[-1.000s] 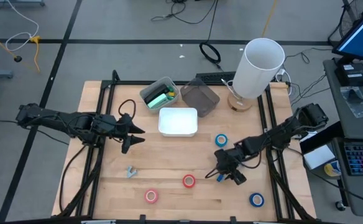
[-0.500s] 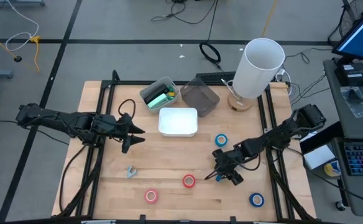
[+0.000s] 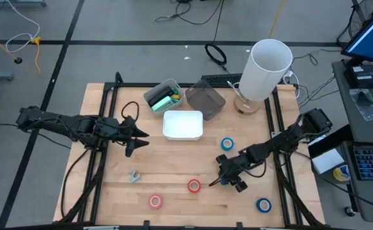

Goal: Pick and place Stapler, Stapler remover, tape
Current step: Put the blue stapler into the gray bin

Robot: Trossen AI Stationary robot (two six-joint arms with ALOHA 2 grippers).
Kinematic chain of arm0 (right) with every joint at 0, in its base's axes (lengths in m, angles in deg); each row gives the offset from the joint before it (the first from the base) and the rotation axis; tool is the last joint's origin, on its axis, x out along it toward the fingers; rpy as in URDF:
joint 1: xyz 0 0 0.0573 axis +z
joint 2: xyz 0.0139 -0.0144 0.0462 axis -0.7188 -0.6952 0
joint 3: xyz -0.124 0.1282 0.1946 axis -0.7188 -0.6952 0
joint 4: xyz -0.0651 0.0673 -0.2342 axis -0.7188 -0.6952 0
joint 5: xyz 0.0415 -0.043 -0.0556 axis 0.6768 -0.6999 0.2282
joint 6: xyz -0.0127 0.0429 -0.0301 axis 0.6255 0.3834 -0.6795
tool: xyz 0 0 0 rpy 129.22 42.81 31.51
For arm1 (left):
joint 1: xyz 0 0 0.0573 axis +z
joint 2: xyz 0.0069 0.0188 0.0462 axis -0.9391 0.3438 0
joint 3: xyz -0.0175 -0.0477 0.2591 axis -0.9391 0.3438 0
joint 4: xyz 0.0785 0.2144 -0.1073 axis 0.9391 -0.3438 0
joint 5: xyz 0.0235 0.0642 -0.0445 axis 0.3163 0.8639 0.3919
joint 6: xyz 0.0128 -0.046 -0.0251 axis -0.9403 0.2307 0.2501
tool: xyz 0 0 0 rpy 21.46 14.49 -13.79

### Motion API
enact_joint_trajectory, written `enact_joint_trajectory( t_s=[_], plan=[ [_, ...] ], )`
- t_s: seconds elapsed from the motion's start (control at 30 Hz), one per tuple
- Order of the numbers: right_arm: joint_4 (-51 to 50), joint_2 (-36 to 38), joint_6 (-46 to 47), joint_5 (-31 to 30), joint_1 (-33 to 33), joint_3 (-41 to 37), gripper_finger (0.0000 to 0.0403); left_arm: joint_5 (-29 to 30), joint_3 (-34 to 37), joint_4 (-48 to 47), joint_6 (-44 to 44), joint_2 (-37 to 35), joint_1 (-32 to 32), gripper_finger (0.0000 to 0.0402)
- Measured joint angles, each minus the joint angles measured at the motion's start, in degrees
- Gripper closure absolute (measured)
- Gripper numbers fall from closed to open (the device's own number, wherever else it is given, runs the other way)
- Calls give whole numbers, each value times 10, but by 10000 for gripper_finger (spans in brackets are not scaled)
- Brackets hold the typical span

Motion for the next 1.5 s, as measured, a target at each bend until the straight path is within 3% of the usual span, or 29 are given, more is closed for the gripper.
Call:
enact_joint_trajectory(
  t_s=[0.57, 0.9, 1.2, 1.37, 1.5],
  plan=[
    [-12, 44, 134, 20, -12, -3, 346, 1, 0, 36, -1, 4, 0, 185],
    [38, 155, 242, 5, -53, -2, 342, 1, 0, 332, -43, 97, 0, 185],
    [210, 235, 282, -130, -72, -1, 342, -5, 0, 613, -43, 252, 0, 185],
    [287, 241, 272, -174, -71, -1, 342, -5, -2, 705, -29, 314, 0, 185],
    [330, 237, 271, -199, -72, -1, 342, -5, -20, 720, -19, 347, 0, 185]
  ],
)
